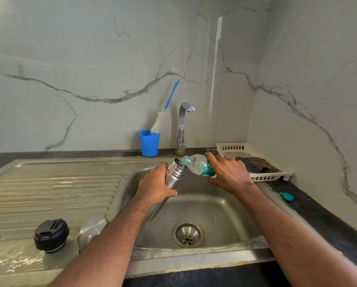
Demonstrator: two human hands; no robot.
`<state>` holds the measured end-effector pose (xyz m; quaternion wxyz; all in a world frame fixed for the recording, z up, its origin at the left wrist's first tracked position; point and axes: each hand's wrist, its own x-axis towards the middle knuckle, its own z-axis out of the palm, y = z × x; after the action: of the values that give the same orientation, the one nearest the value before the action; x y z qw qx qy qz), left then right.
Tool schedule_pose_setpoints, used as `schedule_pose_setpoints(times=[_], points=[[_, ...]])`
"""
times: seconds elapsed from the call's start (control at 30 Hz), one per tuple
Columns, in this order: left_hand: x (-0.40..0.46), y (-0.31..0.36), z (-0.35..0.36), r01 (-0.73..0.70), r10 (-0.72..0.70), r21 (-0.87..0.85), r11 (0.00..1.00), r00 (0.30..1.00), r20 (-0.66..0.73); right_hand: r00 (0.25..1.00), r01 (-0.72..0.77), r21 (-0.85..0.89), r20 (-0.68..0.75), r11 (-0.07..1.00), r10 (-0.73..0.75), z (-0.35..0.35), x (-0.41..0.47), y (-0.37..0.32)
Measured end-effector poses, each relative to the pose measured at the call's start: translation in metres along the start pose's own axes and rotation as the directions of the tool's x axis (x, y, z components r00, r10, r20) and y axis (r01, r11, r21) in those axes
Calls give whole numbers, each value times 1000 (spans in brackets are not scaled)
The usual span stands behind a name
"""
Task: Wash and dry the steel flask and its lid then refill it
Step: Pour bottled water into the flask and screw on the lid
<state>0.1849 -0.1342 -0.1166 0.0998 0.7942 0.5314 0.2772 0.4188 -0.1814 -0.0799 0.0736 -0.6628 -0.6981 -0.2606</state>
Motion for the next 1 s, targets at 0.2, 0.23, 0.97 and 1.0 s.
schedule_pose_setpoints(times=[0.2, 0.23, 0.97, 1.0], points=[[3, -2, 0, 29, -29, -16, 999, 999, -30, 1000, 17, -7, -11, 1000, -17, 3, 13, 5], [3, -2, 0, 32, -33, -19, 999, 999, -29, 1000, 15, -5, -13, 1000, -15, 4, 14, 6], [-5, 1, -4, 28, -28, 3, 1000, 997, -65, 999, -19, 18, -48, 1000, 20, -9, 12, 11], [-5, 1, -4, 27, -26, 10, 1000, 998, -64, 999, -20, 16, -51, 1000, 20, -9, 11, 11]])
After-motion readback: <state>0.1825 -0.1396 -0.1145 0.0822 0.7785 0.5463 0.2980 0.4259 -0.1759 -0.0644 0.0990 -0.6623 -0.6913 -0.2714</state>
